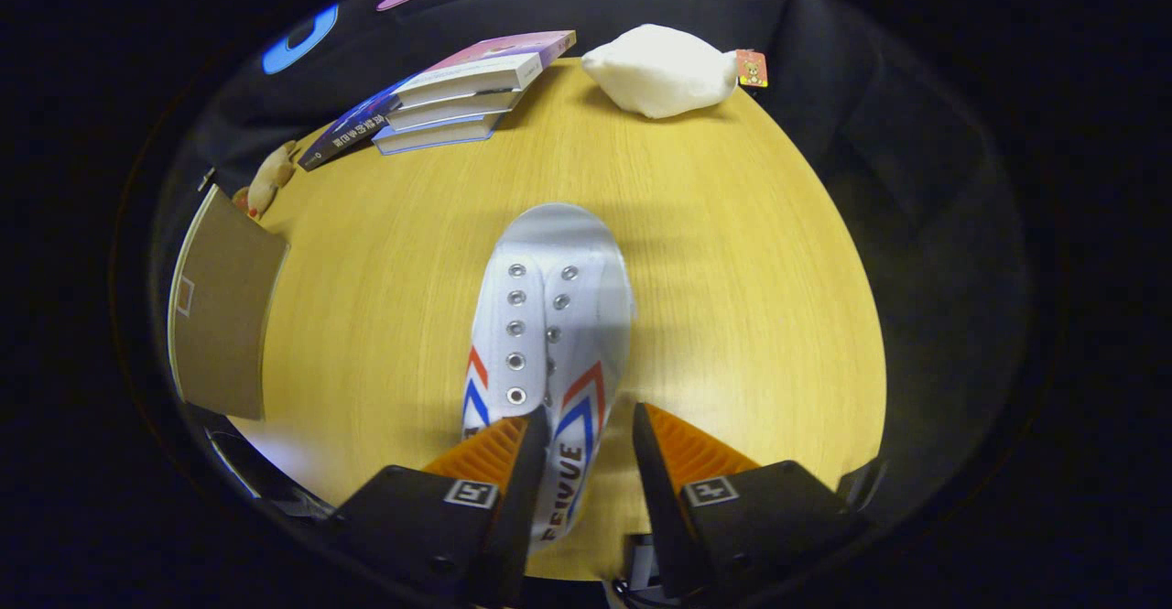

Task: Open the storage box then place both shoes into the box .Put the left shoe in first, then the right shoe, with the right side of both shoes facing outward in a uniform manner.

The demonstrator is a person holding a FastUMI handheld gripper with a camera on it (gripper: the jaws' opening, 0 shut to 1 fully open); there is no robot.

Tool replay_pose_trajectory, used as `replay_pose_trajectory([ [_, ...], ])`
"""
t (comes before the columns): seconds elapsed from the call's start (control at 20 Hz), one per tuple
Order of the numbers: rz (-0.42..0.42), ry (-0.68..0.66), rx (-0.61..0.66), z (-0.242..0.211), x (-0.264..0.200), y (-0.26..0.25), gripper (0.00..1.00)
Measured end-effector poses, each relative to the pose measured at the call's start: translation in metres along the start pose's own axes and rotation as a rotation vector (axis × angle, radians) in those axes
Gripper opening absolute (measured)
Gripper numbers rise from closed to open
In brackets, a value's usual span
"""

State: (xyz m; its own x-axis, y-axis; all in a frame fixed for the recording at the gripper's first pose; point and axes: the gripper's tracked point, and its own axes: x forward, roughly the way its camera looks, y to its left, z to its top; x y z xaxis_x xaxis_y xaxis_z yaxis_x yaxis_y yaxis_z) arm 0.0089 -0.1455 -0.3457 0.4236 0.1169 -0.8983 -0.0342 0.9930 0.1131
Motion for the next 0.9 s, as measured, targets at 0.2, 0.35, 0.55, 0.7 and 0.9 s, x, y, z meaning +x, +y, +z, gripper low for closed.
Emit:
replay_pose_trajectory([
  [0.2,0.024,0.010,0.032,0.001,0.002,0.000,0.35],
  [0.35,0.050,-0.012,0.052,0.003,0.001,-0.006,0.17],
  [0.55,0.065,0.001,0.101,0.003,0.001,-0.005,0.07],
  [0.7,0.072,-0.024,0.107,0.004,-0.006,-0.003,0.07],
  [0.9,0.092,-0.028,0.122,0.005,-0.024,0.019,0.07],
])
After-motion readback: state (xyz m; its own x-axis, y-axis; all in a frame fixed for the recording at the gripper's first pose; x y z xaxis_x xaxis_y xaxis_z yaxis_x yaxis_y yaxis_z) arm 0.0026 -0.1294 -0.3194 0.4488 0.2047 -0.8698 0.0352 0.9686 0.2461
